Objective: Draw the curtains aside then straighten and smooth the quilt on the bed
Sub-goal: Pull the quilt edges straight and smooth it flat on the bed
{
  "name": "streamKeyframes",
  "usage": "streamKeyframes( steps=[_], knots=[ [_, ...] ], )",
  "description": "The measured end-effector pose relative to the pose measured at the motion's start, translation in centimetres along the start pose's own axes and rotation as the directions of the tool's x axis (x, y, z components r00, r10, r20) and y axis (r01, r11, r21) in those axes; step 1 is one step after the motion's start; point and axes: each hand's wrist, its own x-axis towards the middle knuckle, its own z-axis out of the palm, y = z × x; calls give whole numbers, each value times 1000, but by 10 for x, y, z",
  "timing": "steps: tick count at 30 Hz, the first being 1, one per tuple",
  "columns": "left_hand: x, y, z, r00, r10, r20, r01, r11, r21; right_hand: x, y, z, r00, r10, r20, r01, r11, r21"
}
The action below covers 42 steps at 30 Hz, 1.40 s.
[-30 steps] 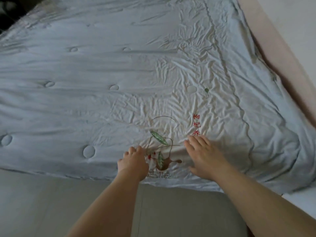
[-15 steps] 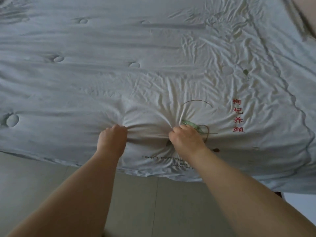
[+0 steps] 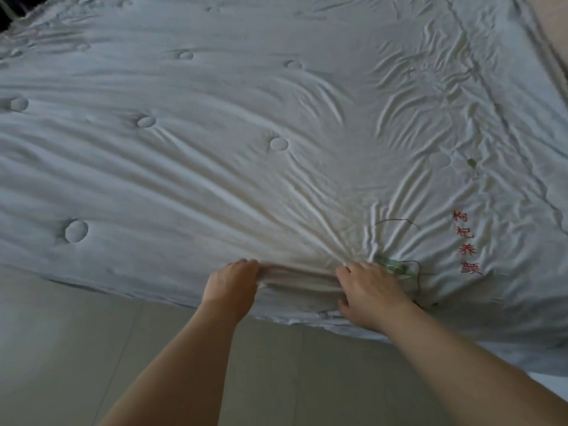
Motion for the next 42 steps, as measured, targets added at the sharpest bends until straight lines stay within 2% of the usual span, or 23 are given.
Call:
streamKeyframes(
  steps=[2, 6, 11, 14, 17, 21, 24, 27, 30, 33, 36, 39, 42],
  knots=[
    [-4, -34, -5, 999, -21, -36, 23, 999, 45, 15, -30, -7, 997, -19, -81, 23, 998, 52],
    [-6, -127, -13, 985, -141, -97, 157, 971, 182, 75, -117, -17, 968, -92, -234, 115, 990, 87],
    [12, -240, -25, 962, -207, -180, 251, 930, 270, 164, -222, -39, 938, -66, -340, 83, 996, 35],
    [35, -292, -34, 962, -206, -178, 247, 936, 251, 199, -259, -46, 940, -73, -334, 75, 997, -6],
    [53, -322, -47, 987, -109, -116, 132, 968, 212, 219, -274, -47, 932, -84, -353, 88, 996, -6],
    [53, -340, -57, 998, -50, 41, 43, 986, 164, 208, -283, -55, 1000, -23, 3, 23, 999, -40],
    [39, -343, -57, 990, -35, 138, 17, 992, 128, 193, -289, -58, 991, -13, 131, 20, 999, -48],
    [34, -351, -61, 992, -29, 121, 24, 999, 46, 200, -306, -76, 997, 10, 82, -5, 999, -53],
    [31, -373, -67, 997, -49, 67, 46, 998, 48, 219, -329, -92, 999, 46, -20, -45, 997, 68],
    [29, -412, -77, 990, -137, 39, 129, 978, 162, 241, -360, -100, 987, -80, -138, 94, 991, 98],
    [32, -460, -90, 959, -282, -17, 280, 940, 196, 273, -396, -112, 964, -180, -195, 204, 973, 112],
    [36, -505, -97, 932, -363, -14, 358, 912, 202, 299, -432, -119, 948, -235, -214, 257, 963, 84],
    [40, -557, -102, 921, -391, -2, 383, 901, 202, 326, -479, -119, 944, -269, -193, 297, 946, 133]
  ],
)
